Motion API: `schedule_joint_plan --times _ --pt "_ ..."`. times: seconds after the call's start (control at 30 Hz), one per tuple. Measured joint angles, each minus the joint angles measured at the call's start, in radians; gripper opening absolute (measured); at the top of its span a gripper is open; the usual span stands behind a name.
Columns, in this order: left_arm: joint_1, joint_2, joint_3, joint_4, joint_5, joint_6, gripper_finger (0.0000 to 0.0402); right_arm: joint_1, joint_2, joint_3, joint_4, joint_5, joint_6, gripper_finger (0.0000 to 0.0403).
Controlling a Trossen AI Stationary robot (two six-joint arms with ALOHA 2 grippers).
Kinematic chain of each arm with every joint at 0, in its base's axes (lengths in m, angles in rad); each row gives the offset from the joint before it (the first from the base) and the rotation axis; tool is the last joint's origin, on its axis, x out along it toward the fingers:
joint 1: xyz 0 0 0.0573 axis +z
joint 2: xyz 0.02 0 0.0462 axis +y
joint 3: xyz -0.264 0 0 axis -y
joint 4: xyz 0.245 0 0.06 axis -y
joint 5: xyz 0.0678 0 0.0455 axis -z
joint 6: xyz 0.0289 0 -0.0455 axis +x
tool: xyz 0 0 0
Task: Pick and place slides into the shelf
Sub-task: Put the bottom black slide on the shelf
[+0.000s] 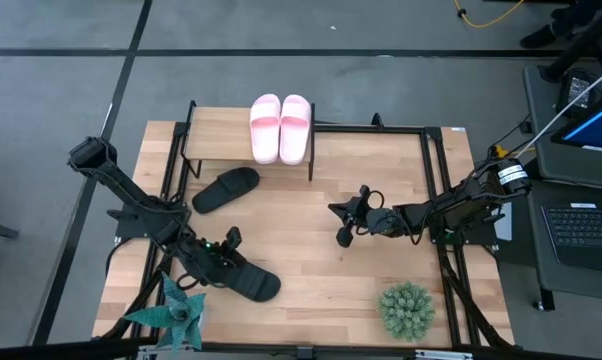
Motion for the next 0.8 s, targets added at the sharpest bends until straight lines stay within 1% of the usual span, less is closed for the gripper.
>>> schedule_joint_plan --times 0.17,0.33,0.43,0.57,0.8 --pt "0.000 0.030 0.000 0.005 -0.010 -0.045 0.0057 0.000 0.000 0.000 0.000 0.000 0.000 0.0023" --pt "0.000 0.030 0.000 0.012 -0.079 -0.114 0.0057 0.000 0.000 0.000 0.000 0.000 0.001 0.0023" --pt "-0.004 0.030 0.000 0.018 -0.084 -0.117 0.0060 0.000 0.000 0.000 0.000 0.000 0.001 0.0023" --pt "-0.004 0.030 0.000 0.017 -0.085 -0.140 0.0080 0.000 0.000 0.000 0.001 0.000 0.002 0.0023" --pt "-0.004 0.030 0.000 0.011 -0.080 -0.140 0.0131 0.000 0.000 0.000 0.001 0.000 0.002 0.0023"
